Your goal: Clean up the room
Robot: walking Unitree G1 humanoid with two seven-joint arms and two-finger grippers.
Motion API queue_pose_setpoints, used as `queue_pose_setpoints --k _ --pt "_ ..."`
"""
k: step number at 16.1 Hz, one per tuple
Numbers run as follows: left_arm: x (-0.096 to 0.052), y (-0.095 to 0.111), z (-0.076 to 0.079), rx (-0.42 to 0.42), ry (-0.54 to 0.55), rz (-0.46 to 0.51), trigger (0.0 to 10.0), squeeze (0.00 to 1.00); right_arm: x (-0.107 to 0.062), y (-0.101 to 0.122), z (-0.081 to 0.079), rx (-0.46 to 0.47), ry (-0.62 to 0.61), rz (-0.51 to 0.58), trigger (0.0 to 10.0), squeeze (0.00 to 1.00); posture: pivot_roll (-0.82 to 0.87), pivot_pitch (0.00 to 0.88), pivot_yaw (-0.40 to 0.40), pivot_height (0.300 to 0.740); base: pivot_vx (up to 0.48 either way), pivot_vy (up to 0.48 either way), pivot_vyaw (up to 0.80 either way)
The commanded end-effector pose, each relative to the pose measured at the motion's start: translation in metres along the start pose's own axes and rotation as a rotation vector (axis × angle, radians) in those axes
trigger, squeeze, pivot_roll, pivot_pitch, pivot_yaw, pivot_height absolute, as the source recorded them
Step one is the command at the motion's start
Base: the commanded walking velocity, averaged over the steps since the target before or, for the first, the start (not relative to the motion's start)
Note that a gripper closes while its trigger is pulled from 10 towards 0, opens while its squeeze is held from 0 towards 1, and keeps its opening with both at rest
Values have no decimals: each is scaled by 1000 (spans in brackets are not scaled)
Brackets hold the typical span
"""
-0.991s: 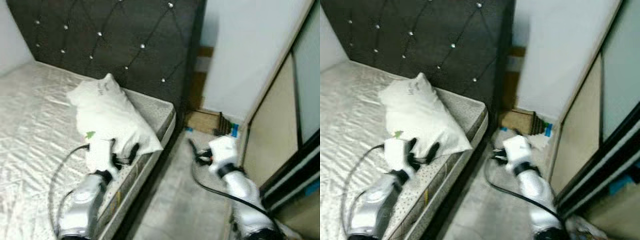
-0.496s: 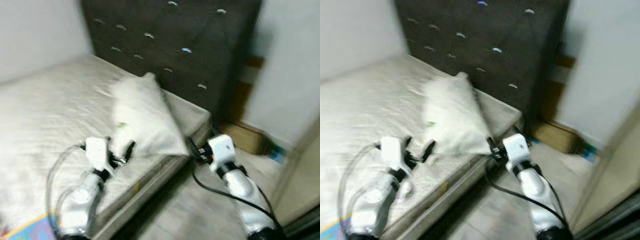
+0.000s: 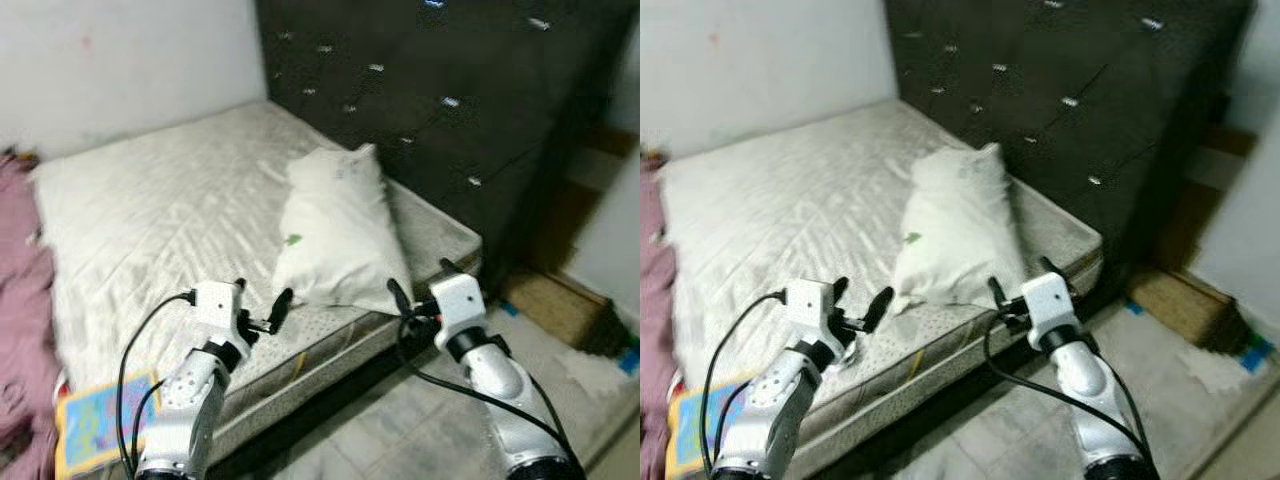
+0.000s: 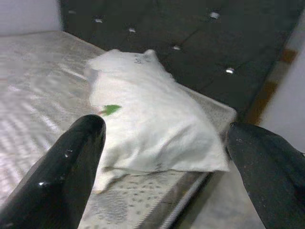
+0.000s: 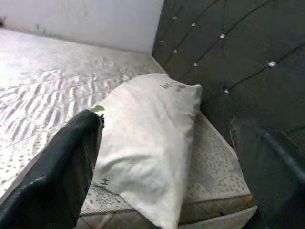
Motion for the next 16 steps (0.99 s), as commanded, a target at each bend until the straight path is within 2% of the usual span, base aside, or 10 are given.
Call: queue_pose_setpoints --k 1,9,14,16 --pt "-3 4 -16 36 51 8 10000 0 6 6 -9 10 22 22 10000 0 -13 0 2 740 0 0 800" --pt "-4 2 -17 22 32 16 10000 0 12 11 -12 31 35 44 10000 0 -2 0 -7 740 0 0 716" --pt "-3 3 -10 5 5 29 10000 0 12 12 -10 44 26 51 10000 0 -2 0 -7 740 0 0 0" --pt "-4 2 -9 2 -3 28 10000 0 10 11 -10 42 26 49 10000 0 -8 0 -4 740 257 0 0"
Point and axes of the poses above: a point about 5 cm out from each wrist's last joint towards the gripper, its own x axis pointing out of the wrist towards the gripper, its own y axis along the axis of the wrist's last joint, z = x × y, the point moved 6 cm from there along x, pointing out of the wrist towards the gripper, and after that the axes turned 3 degrees about x, right-handed, at the moved point
